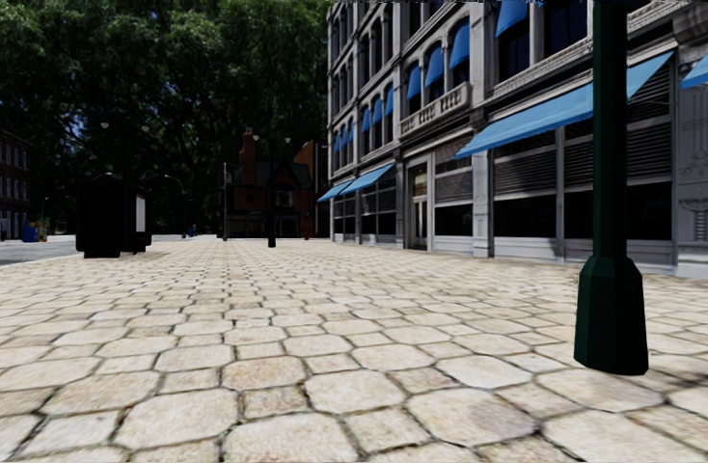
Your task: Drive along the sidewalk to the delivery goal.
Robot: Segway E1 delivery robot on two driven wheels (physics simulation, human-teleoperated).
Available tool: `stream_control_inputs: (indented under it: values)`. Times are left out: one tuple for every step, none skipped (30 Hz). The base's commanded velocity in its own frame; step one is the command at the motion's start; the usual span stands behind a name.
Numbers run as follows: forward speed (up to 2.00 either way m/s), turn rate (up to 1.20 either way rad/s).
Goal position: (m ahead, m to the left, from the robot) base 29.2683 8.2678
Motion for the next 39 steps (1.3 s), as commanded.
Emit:
stream_control_inputs:
  values:
    - [1.2, 0.47]
    - [1.2, 0.47]
    - [1.2, 0.47]
    - [1.2, 0.47]
    - [1.2, 0.47]
    - [1.2, 0.47]
    - [1.2, 0.47]
    - [1.2, 0.47]
    - [1.2, 0.47]
    - [1.2, 0.47]
    - [1.2, 0.47]
    - [1.2, 0.47]
    - [1.2, 0.47]
    - [1.2, 0.44]
    - [1.2, 0.3]
    - [1.2, 0.3]
    - [1.2, 0.23]
    - [1.2, 0.22]
    - [1.2, 0.21]
    - [1.2, 0.21]
    - [1.2, 0.21]
    - [1.2, 0.21]
    - [1.2, 0.21]
    - [1.2, 0.15]
    - [1.2, 0.15]
    - [1.2, 0.0]
    - [1.2, 0.0]
    - [1.2, 0.0]
    - [1.2, 0.0]
    - [1.2, 0.0]
    - [1.2, 0.0]
    - [1.2, 0.0]
    - [1.2, 0.0]
    - [1.2, 0.0]
    - [1.2, 0.0]
    - [1.2, 0.0]
    - [1.21, 0.0]
    - [1.21, 0.0]
    - [1.23, 0.0]
